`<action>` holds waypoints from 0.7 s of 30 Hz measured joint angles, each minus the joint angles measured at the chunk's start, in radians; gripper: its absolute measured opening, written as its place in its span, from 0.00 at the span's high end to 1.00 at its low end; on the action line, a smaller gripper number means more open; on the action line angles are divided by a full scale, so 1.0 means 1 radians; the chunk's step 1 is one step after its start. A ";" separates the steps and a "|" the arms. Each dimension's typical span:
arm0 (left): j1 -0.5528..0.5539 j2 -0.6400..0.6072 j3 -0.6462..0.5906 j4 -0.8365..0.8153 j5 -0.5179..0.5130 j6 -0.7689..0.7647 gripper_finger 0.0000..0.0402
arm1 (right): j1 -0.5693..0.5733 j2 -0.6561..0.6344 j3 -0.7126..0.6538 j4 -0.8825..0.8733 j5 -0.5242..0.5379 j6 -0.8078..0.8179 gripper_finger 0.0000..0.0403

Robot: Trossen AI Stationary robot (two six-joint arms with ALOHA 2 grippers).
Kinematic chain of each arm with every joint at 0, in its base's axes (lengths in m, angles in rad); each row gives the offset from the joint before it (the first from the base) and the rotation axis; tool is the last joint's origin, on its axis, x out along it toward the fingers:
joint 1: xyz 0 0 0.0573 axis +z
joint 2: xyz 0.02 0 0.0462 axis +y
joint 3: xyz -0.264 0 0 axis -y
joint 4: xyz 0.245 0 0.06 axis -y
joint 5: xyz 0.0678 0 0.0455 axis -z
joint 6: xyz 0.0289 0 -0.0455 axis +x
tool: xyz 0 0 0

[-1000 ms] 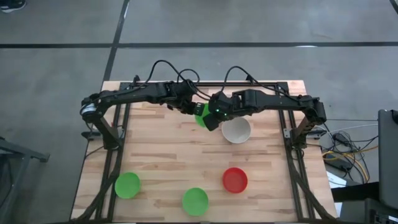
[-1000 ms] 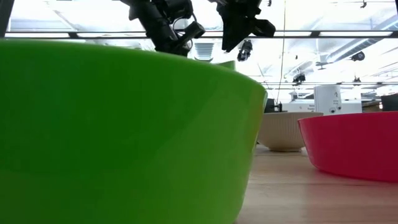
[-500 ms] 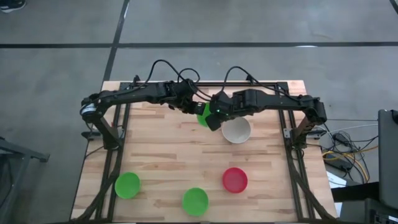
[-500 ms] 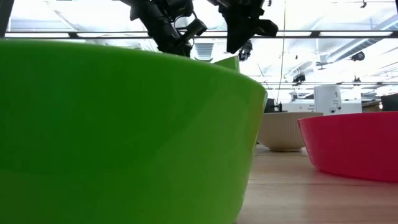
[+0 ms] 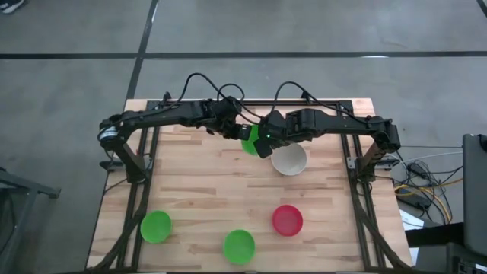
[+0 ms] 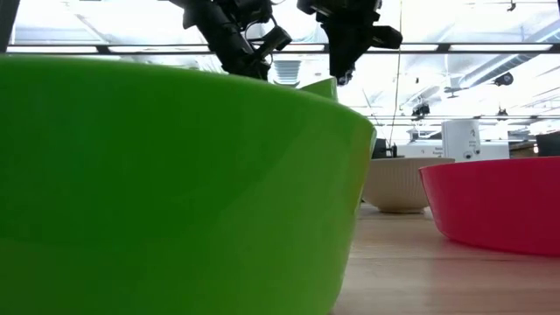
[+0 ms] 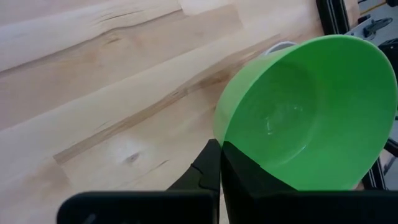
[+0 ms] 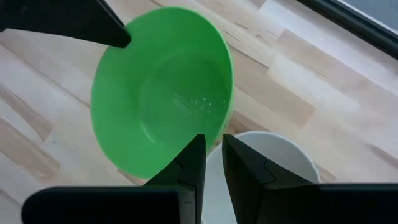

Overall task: Nest bowls inside each other
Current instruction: Stack the top green bowl on the grey bowl

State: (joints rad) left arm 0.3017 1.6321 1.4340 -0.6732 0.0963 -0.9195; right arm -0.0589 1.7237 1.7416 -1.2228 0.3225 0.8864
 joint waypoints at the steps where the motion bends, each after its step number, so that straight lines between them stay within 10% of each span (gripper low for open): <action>1: -0.002 0.000 0.000 0.010 0.000 0.000 0.99 | 0.000 0.000 0.000 0.000 0.000 0.000 0.87; 21: -0.008 -0.031 0.001 0.075 0.000 -0.006 0.99 | 0.000 -0.033 -0.001 0.005 0.089 0.004 0.87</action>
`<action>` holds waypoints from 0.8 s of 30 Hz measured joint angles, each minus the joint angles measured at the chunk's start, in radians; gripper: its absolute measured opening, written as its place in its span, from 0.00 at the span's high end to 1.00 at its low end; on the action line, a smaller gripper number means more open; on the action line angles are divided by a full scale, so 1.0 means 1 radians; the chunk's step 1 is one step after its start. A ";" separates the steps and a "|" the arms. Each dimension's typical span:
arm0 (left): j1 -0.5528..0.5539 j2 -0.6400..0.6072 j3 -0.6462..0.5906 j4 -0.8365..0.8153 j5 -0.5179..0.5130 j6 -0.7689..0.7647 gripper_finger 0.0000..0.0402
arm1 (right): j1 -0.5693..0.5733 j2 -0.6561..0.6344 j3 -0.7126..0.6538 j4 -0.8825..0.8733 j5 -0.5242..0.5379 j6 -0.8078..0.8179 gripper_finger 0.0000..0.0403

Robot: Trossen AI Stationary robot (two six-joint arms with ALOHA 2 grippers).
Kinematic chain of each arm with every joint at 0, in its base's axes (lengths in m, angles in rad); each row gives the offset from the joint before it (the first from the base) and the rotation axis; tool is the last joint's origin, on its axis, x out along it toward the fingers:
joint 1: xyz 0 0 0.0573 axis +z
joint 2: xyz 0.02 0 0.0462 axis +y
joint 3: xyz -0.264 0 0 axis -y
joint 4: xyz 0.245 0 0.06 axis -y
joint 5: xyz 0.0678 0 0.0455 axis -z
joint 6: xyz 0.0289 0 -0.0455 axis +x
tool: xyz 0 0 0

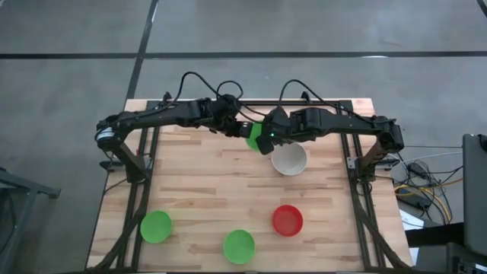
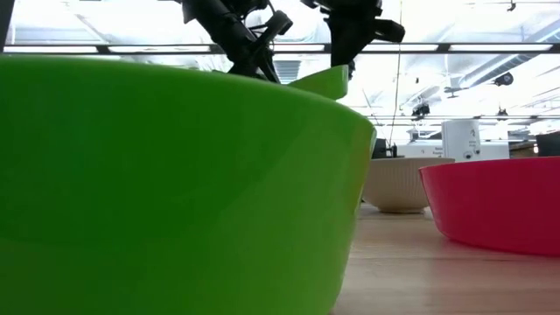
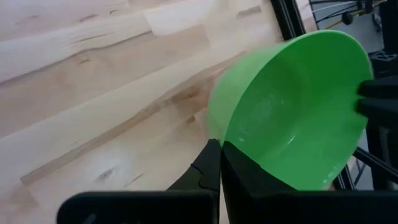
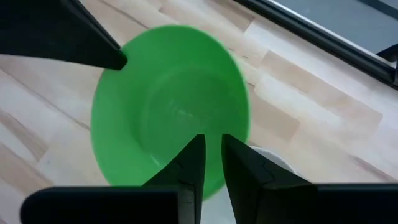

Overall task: Nest bowls inside each other
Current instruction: Stack the top green bowl on the grey bowl

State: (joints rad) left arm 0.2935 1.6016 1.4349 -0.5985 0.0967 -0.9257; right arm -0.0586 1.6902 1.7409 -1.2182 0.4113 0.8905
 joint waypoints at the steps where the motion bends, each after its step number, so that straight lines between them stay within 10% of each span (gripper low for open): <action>1: 0.000 0.000 0.000 -0.005 0.000 0.000 0.99 | 0.000 -0.004 0.000 0.002 0.000 0.000 0.87; 24: -0.003 0.003 0.000 -0.033 0.000 -0.005 0.99 | -0.003 -0.021 0.038 0.025 0.011 -0.030 0.87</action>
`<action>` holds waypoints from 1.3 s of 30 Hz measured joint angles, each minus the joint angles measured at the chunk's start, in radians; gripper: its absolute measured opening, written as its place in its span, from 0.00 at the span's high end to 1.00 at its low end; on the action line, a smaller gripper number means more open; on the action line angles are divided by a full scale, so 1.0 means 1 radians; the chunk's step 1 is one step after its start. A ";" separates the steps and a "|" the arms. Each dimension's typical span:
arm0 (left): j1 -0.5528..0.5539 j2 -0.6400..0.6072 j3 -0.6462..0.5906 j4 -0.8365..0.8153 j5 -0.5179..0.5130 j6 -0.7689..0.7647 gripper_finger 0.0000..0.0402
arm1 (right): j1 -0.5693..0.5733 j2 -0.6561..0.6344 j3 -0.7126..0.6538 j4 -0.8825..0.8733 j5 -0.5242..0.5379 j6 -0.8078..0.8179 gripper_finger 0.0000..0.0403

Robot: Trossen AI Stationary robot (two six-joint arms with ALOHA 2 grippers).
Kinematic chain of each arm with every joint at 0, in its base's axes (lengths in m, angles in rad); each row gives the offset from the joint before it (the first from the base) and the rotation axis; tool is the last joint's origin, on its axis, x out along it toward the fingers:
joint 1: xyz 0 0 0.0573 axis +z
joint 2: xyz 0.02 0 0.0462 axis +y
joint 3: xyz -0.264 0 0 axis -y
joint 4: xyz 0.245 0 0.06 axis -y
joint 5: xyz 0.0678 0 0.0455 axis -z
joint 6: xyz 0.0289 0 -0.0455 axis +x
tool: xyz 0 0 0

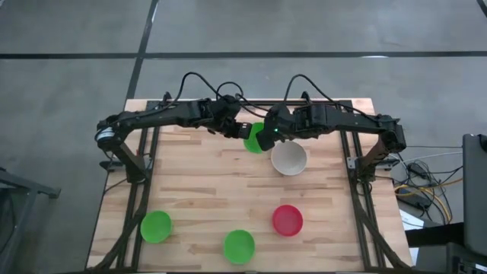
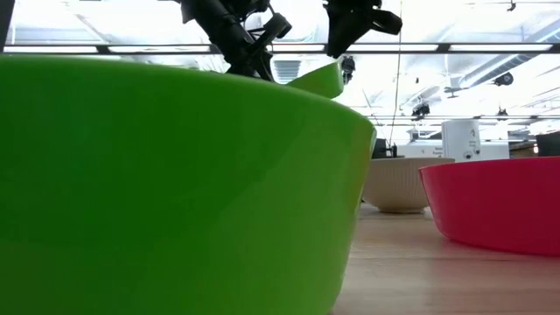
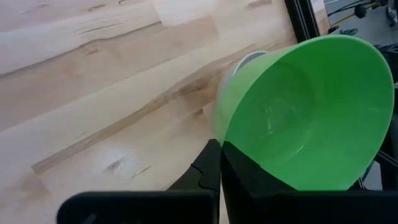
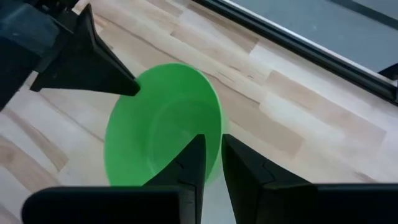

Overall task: Nest bowls inside each other
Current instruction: Stack the top green bowl on the grey bowl

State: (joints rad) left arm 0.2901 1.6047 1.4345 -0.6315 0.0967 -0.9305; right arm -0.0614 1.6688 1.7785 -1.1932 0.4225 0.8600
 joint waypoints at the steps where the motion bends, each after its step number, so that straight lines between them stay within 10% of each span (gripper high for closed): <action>1: 0.000 0.000 0.000 0.000 0.000 -0.003 0.99 | 0.000 0.000 0.001 0.000 0.000 0.000 0.87; 39: 0.000 0.000 -0.002 0.066 0.000 -0.005 0.99 | 0.000 0.002 -0.116 -0.006 -0.001 0.065 0.87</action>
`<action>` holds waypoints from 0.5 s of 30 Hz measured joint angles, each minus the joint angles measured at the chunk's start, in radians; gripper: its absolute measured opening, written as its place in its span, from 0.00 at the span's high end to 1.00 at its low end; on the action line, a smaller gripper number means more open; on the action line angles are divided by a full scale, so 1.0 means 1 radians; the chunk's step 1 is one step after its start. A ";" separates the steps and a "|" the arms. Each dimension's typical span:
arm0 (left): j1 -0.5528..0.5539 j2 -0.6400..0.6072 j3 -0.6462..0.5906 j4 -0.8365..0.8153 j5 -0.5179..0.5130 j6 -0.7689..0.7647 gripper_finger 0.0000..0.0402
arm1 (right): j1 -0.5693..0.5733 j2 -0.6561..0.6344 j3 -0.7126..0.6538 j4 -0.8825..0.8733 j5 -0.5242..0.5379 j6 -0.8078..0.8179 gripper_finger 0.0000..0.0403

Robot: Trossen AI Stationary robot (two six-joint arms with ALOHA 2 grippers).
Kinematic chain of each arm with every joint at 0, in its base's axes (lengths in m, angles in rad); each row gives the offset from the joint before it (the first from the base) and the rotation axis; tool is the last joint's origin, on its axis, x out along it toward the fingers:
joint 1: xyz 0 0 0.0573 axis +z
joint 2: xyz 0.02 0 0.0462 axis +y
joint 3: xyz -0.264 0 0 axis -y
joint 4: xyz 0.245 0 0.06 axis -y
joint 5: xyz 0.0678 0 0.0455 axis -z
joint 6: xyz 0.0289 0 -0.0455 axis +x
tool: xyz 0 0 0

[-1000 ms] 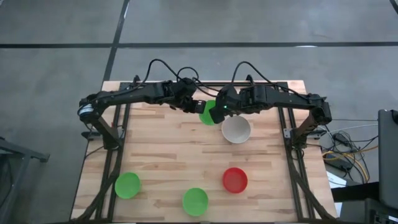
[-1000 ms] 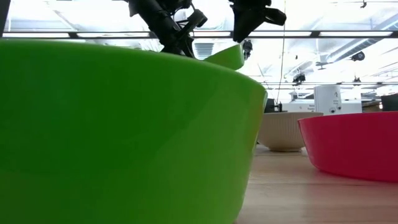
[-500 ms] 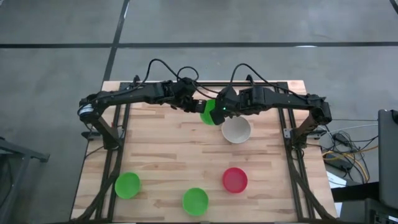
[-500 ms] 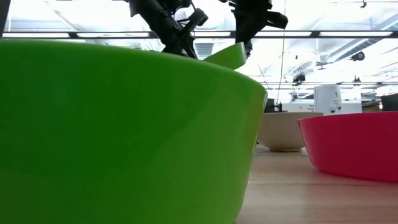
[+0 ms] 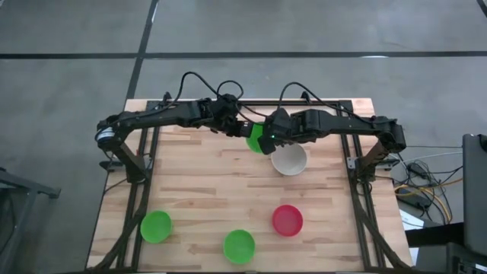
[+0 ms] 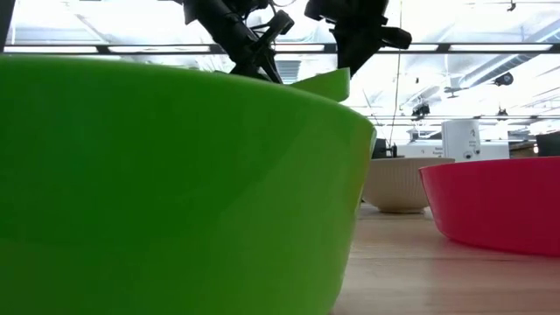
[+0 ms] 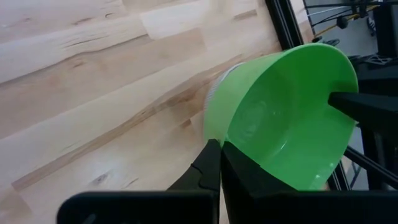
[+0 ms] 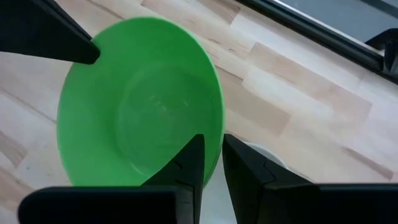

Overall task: Nest bowls inside each other
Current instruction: Stack the top green bowl on the grey bowl

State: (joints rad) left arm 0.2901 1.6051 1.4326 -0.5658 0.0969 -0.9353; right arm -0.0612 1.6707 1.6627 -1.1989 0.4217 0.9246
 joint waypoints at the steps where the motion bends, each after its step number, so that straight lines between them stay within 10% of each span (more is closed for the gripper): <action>1: 0.000 0.000 0.000 0.000 0.002 0.000 0.99 | 0.000 0.000 0.000 0.001 0.000 -0.001 0.87; 15: 0.000 0.000 0.000 0.003 0.011 0.002 0.99 | 0.000 -0.001 0.000 0.003 0.001 -0.040 0.93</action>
State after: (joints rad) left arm 0.2901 1.6051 1.4326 -0.5629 0.1076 -0.9334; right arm -0.0616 1.6699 1.6627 -1.1961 0.4225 0.8850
